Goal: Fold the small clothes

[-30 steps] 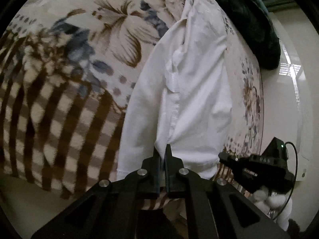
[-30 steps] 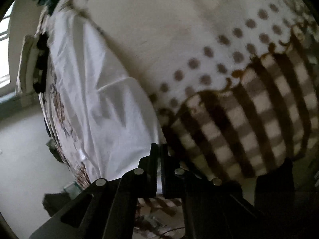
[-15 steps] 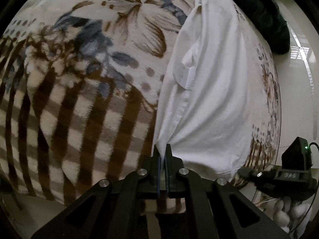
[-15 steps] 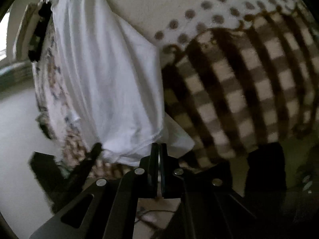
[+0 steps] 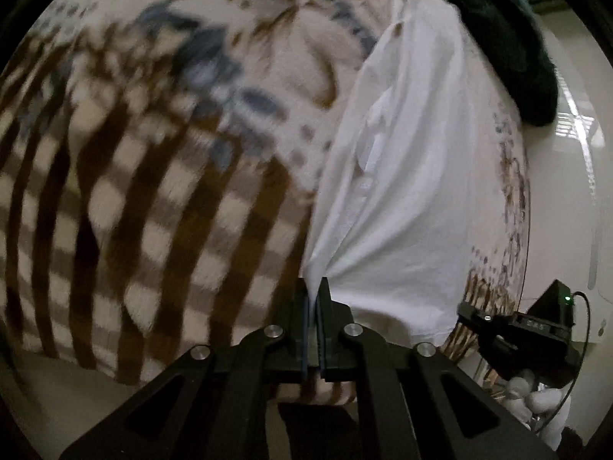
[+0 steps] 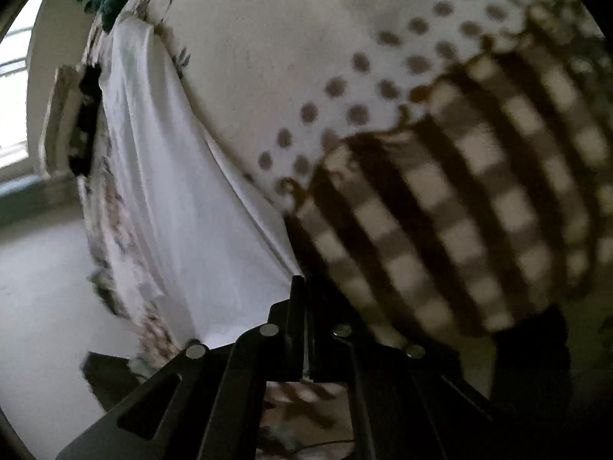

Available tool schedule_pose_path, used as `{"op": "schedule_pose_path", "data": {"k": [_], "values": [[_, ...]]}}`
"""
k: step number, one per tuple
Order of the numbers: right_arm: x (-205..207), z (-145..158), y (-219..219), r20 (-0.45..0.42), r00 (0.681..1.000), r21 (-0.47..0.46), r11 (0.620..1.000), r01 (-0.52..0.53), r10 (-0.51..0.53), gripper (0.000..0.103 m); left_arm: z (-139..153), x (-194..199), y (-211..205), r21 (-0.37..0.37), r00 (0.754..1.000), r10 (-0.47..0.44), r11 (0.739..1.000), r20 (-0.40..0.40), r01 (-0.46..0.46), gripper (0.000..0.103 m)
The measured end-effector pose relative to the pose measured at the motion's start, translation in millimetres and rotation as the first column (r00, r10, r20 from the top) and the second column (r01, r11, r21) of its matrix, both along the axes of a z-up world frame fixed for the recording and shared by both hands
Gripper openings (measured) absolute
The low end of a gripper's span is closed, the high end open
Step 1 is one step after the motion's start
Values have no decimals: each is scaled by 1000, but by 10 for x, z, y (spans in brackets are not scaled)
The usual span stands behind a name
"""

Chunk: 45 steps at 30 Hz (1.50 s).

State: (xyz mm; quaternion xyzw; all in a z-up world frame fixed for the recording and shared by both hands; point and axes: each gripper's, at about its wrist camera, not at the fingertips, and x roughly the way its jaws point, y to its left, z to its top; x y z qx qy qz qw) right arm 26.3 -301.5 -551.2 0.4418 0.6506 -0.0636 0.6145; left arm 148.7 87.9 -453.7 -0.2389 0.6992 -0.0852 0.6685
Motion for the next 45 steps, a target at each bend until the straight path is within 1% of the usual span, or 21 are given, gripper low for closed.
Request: {"op": "schedule_pose_path", "data": {"k": [4, 6, 7, 9, 10, 11, 12, 15, 16, 18, 21, 23, 24, 26, 29, 31, 34, 37, 38, 42, 45], "values": [[62, 23, -49, -13, 998, -10, 998, -69, 69, 0, -83, -40, 156, -37, 999, 23, 999, -24, -24, 6], [148, 12, -25, -10, 993, 35, 993, -113, 114, 3, -29, -38, 217, -50, 1000, 20, 999, -14, -20, 6], [174, 7, -14, -25, 991, 52, 991, -127, 128, 5, -10, -29, 233, -56, 999, 28, 998, -15, -29, 12], [171, 41, -10, -25, 992, 54, 991, -126, 127, 25, 57, -9, 293, -81, 998, 64, 995, 2, -64, 19], [145, 68, -21, -22, 993, 46, 992, -116, 117, 47, 82, 4, 327, -100, 996, 84, 992, 16, -82, 30], [111, 78, -46, -9, 995, 56, 993, -103, 103, 52, 87, 27, 347, -120, 995, 97, 988, 27, -93, 39], [84, 57, -57, -4, 996, 68, 993, -93, 93, 52, 68, 56, 349, -150, 993, 109, 983, 33, -103, 53], [52, -40, -40, 19, 999, 113, 992, -48, 46, 53, -57, 165, 246, -209, 994, 107, 973, 37, -97, 55], [54, -83, -48, 26, 999, 123, 992, -38, 35, 53, -116, 205, 174, -202, 996, 78, 977, 36, -69, 55], [77, -171, 15, 26, 999, 142, 989, -42, 39, 53, -192, 233, 32, -137, 999, 20, 990, 36, -15, 55], [159, -197, 177, -52, 983, 59, 984, -170, 174, 53, -95, 250, -58, -91, 999, -24, 995, 23, 26, 55], [239, -12, 217, -97, 968, 18, 973, -229, 230, 53, 81, 310, -82, -110, 999, -45, 993, 6, 45, 55], [299, 110, 231, -90, 964, 0, 967, -253, 252, 53, 231, 383, -89, -117, 999, -51, 992, 15, 52, 56], [527, 458, 269, -64, 952, -65, 951, -302, 299, 62, 521, 600, -123, -113, 997, -52, 992, 59, 58, 59], [1016, 979, 229, 37, 954, -107, 950, -292, 297, 73, 895, 1142, -214, -146, 988, -25, 988, 154, 48, 64], [1371, 1209, 177, 90, 955, -125, 954, -271, 283, 73, 1051, 1629, -314, -134, 976, -14, 990, 216, 44, 65], [2030, 1401, 55, 155, 951, -172, 956, -239, 266, 73, 1105, 2324, -452, -106, 959, -4, 994, 285, 36, 65], [2715, 1369, -104, 201, 947, -197, 958, -211, 250, 73, 906, 3045, -638, -90, 955, -4, 995, 296, 32, 65], [2949, 1314, -157, 204, 949, -193, 960, -202, 240, 73, 801, 3209, -702, -108, 957, -15, 993, 290, 49, 65], [3787, 997, -363, 184, 953, -165, 964, -210, 239, 73, 210, 3940, -937, -52, 977, -51, 997, 209, 64, 65], [4406, 749, -376, 181, 937, -159, 949, -271, 298, 73, -128, 4291, -1005, 9, 978, -81, 997, 193, 81, 65]]}}
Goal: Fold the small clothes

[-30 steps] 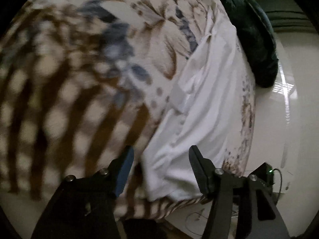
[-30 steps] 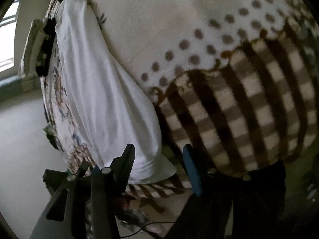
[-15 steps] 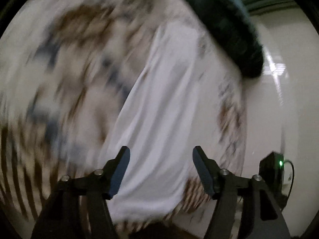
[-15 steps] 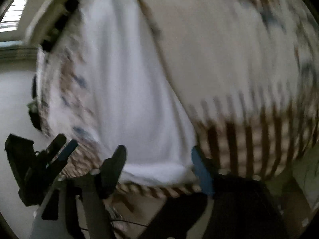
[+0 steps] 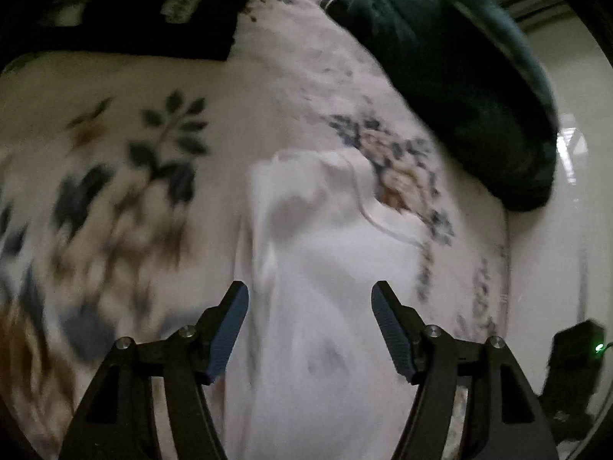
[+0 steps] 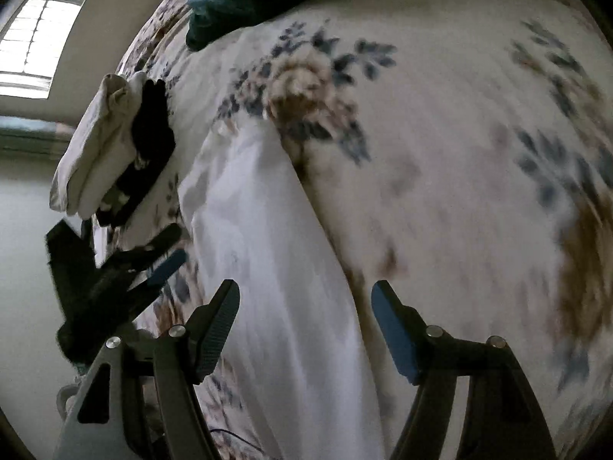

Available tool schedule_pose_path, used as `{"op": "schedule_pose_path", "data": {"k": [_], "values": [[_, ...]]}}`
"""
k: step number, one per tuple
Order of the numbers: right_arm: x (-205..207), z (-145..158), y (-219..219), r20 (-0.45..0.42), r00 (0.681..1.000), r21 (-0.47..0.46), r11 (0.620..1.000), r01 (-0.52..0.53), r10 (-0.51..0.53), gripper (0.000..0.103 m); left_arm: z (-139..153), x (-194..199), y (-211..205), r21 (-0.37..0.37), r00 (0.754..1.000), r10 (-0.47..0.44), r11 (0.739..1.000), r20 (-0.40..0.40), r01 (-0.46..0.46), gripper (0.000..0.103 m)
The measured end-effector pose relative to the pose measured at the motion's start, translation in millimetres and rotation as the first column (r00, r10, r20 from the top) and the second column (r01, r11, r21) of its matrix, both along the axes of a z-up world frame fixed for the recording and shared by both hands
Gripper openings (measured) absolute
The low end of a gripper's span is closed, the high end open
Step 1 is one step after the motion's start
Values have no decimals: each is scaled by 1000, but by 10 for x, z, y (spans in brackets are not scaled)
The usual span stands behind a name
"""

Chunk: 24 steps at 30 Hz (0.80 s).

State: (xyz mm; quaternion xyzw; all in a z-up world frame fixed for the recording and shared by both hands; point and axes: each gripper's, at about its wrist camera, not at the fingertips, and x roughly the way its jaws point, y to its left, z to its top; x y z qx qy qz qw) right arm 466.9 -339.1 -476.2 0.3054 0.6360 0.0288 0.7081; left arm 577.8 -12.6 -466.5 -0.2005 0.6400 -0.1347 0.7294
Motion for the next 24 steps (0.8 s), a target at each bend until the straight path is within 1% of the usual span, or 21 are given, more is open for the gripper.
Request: {"op": "schedule_pose_path", "data": {"k": [3, 4, 6, 7, 9, 10, 11, 12, 13, 15, 17, 18, 19, 20, 21, 22, 23, 24], "values": [[405, -267, 51, -7, 998, -9, 998, -62, 62, 73, -255, 226, 62, 86, 1000, 3, 996, 12, -4, 65], [537, -383, 75, -9, 997, 1, 997, -73, 73, 73, -297, 252, 128, 88, 1000, 14, 996, 15, -15, 64], [812, -593, 132, -2, 993, 43, 993, -114, 114, 73, -363, 314, 255, 30, 999, 51, 998, 16, -52, 64], [898, -669, 164, -8, 990, 44, 989, -138, 138, 73, -353, 330, 283, 19, 998, 56, 998, 24, -56, 65], [1102, -862, 238, -28, 983, 6, 983, -181, 181, 73, -330, 342, 275, 15, 999, 35, 999, 41, -36, 65], [1169, -913, 248, -29, 982, 15, 983, -185, 186, 73, -335, 336, 268, 11, 999, 30, 999, 42, -31, 65], [1233, -947, 249, -16, 982, 43, 982, -186, 187, 75, -353, 352, 246, 1, 999, 23, 1000, 46, -23, 66], [1280, -952, 252, 3, 982, 60, 980, -190, 190, 75, -366, 377, 226, -13, 999, 10, 1000, 50, -9, 71], [1349, -956, 278, 30, 978, 80, 974, -210, 209, 75, -349, 383, 217, -19, 998, -1, 1000, 55, 2, 71], [1431, -954, 328, 60, 968, 119, 961, -249, 243, 75, -316, 397, 149, -57, 997, -32, 998, 72, 36, 71], [1493, -971, 374, 79, 963, 167, 949, -269, 259, 75, -348, 477, 12, -44, 994, -73, 996, 79, 77, 71], [1522, -984, 386, 81, 963, 182, 946, -268, 257, 74, -359, 498, -39, -36, 991, -95, 994, 90, 99, 70], [1550, -995, 398, 81, 963, 197, 943, -268, 256, 69, -367, 509, -80, -24, 989, -110, 993, 98, 113, 69], [1550, -988, 411, 81, 962, 201, 941, -271, 260, 54, -364, 512, -113, -19, 986, -125, 992, 113, 128, 69], [1573, -991, 429, 78, 960, 195, 940, -280, 269, 46, -349, 506, -123, -24, 982, -133, 990, 133, 138, 66], [1598, -994, 447, 77, 957, 190, 938, -290, 280, 34, -331, 503, -141, -30, 978, -142, 988, 151, 148, 40], [1614, -970, 470, 87, 954, 181, 937, -299, 287, 27, -305, 494, -155, -30, 973, -156, 986, 168, 163, 18], [1615, -941, 496, 97, 952, 175, 936, -305, 292, 26, -274, 482, -158, -31, 969, -166, 984, 182, 175, 4]]}}
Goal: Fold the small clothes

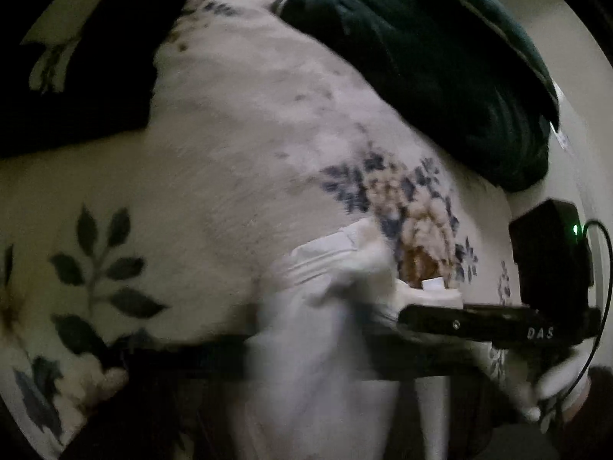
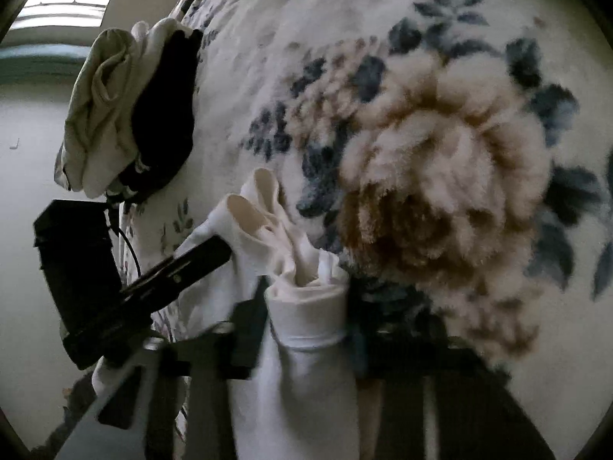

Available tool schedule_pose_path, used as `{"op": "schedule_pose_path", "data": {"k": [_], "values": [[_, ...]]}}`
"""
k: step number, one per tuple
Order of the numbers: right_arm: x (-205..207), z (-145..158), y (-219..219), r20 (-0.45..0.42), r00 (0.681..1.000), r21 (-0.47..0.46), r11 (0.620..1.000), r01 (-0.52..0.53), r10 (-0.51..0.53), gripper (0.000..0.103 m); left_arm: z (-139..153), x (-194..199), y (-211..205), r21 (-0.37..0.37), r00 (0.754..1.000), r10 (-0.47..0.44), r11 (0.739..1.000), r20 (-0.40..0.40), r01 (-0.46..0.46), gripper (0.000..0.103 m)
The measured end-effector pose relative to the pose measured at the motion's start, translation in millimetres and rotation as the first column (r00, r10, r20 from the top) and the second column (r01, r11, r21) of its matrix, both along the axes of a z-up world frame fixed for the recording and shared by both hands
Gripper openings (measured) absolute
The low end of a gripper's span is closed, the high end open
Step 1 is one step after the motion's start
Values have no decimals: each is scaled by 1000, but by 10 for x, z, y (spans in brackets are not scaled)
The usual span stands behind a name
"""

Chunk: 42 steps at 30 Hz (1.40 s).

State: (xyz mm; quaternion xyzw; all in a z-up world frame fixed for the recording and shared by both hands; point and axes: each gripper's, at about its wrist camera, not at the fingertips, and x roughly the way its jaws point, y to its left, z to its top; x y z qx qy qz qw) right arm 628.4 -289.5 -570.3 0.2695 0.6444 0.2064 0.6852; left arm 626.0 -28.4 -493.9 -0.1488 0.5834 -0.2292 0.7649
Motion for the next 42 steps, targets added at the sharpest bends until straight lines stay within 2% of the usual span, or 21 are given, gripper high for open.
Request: {"op": "schedule_pose_path", "data": {"k": [6, 15, 20, 23, 27, 30, 32, 33, 34, 35, 37, 38, 39, 42], "values": [[-82, 247, 122, 61, 998, 16, 1000, -5, 4, 19, 269, -125, 113, -35, 997, 20, 999, 80, -18, 4], [-484, 969, 189, 186, 982, 57, 998, 7, -17, 18, 955, -563, 215, -107, 978, 48, 994, 203, -27, 3], [-1002, 1360, 152, 244, 969, 82, 997, 7, -27, 18, 1306, -1069, 315, -178, 968, 61, 984, 244, -17, 3], [-1459, 1520, 102, 239, 970, 100, 995, 14, -38, 18, 1448, -1441, 330, -215, 969, 62, 976, 238, -10, 3], [-2066, 1556, 151, 207, 978, 86, 996, -6, -12, 19, 1482, -1997, 363, -215, 982, 70, 976, 174, -31, 5], [-2476, 1433, 243, 152, 988, 54, 998, -43, 35, 20, 1363, -2421, 438, -206, 993, 78, 977, 83, -60, 6], [-2743, 1292, 289, 91, 993, 29, 997, -78, 75, 26, 1215, -2712, 479, -191, 998, 69, 979, -2, -68, 6], [-2830, 1232, 297, 61, 994, 24, 995, -92, 90, 28, 1144, -2840, 507, -183, 997, 67, 980, -40, -73, 8], [-2948, 1160, 303, 21, 994, 14, 994, -111, 111, 33, 1058, -2966, 539, -173, 993, 76, 981, -88, -90, 17], [-3050, 1107, 300, -11, 992, 8, 992, -129, 129, 42, 941, -3093, 586, -164, 986, 76, 981, -145, -99, 22], [-3218, 1052, 259, -47, 987, 3, 988, -154, 154, 56, 804, -3320, 688, -151, 972, 78, 982, -223, -113, 39], [-3302, 1038, 211, -60, 985, -1, 987, -162, 161, 59, 763, -3427, 772, -137, 965, 87, 983, -246, -124, 43], [-3356, 1024, 153, -71, 985, -2, 988, -155, 154, 59, 740, -3498, 849, -128, 961, 99, 982, -260, -136, 46], [-3426, 990, -102, -93, 993, 0, 997, -79, 79, 59, 711, -3526, 1052, -112, 948, 134, 979, -288, -173, 46]]}}
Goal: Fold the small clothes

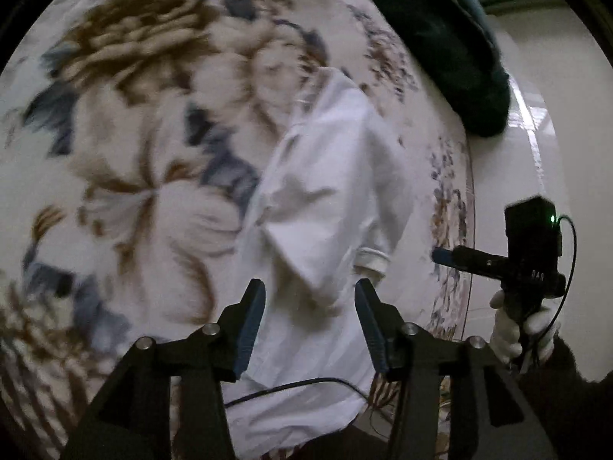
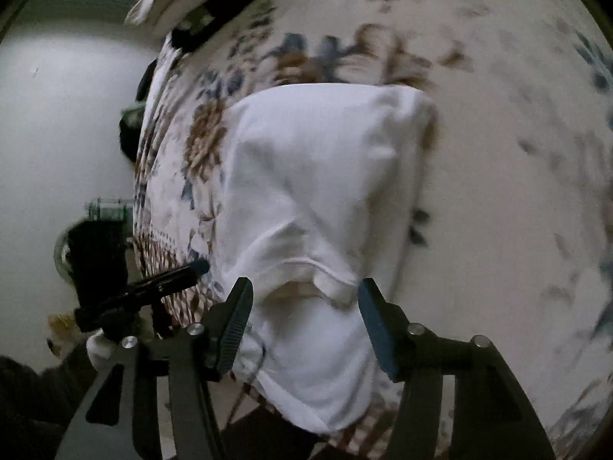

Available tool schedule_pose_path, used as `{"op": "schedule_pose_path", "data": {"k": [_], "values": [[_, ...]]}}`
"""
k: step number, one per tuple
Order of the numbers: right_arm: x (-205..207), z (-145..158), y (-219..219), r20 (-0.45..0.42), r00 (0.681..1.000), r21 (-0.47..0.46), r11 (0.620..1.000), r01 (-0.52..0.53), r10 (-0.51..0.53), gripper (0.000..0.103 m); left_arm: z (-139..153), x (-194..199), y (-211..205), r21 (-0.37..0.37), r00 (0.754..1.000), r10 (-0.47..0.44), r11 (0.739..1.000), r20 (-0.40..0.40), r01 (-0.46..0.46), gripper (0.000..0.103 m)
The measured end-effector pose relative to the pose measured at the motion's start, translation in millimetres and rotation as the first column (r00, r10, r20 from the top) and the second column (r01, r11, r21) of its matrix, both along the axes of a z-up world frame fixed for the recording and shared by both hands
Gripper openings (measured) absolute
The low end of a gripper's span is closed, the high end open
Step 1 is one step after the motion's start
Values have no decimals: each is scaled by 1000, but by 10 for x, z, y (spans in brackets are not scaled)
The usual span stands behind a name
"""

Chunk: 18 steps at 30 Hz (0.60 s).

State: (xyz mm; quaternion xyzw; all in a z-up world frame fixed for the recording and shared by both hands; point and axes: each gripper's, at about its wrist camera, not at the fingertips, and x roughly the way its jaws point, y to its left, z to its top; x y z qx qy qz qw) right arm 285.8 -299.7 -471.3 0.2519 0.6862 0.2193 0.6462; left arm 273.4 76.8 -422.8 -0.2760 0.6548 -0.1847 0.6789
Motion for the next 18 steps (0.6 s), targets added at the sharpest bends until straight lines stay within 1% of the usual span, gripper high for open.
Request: {"op": "schedule_pose_path", "data": {"k": [1, 2, 3, 5, 6, 7, 9, 10, 11, 12, 13, 14, 15, 17, 18], "values": [[24, 3, -116, 13, 998, -18, 998, 57, -57, 59, 16, 36, 54, 4, 1000, 15, 1000, 6, -15, 46], [65, -22, -202, 15, 994, -16, 994, 108, -108, 59, 35, 127, 110, 9, 999, 39, 999, 16, -39, 46], [127, -80, -286, 4, 986, -1, 986, 167, -167, 59, 28, 237, 145, 17, 998, 59, 998, 26, -59, 46], [289, -239, -394, -18, 961, 43, 960, 277, -277, 59, -14, 560, 164, -13, 993, 97, 995, 60, -97, 46], [360, -300, -402, -36, 952, 60, 950, 307, -305, 59, -58, 724, 147, -29, 992, 103, 994, 67, -102, 48], [464, -419, -399, -83, 937, 88, 934, 347, -340, 59, -131, 884, 90, -45, 993, 104, 994, 58, -101, 54], [589, -674, -348, -189, 907, 128, 907, 402, -376, 59, -369, 1207, -66, -80, 993, 114, 990, -3, -114, 54], [619, -761, -315, -224, 889, 132, 891, 434, -400, 58, -477, 1292, -118, -121, 992, 123, 985, -41, -127, 54], [653, -817, -281, -240, 880, 154, 879, 452, -410, 42, -644, 1410, -212, -167, 988, 120, 977, -99, -136, 54], [701, -817, -239, -233, 886, 140, 888, 438, -400, 30, -708, 1453, -263, -144, 986, 121, 980, -118, -138, 52], [729, -792, -227, -219, 890, 122, 894, 432, -401, 24, -694, 1485, -302, -133, 987, 124, 982, -101, -137, 42], [764, -722, -237, -187, 894, 115, 894, 432, -408, 18, -647, 1522, -356, -136, 991, 118, 983, -56, -125, 27], [797, -631, -262, -148, 897, 107, 895, 433, -416, 17, -583, 1560, -425, -100, 996, 89, 991, -20, -90, 11], [866, -532, -276, -108, 898, 90, 896, 436, -426, 13, -482, 1604, -493, -56, 997, 58, 997, 41, -56, 9], [899, -507, -288, -91, 902, 74, 900, 429, -422, 12, -474, 1639, -524, -19, 998, 40, 999, 52, -39, 9]]}}
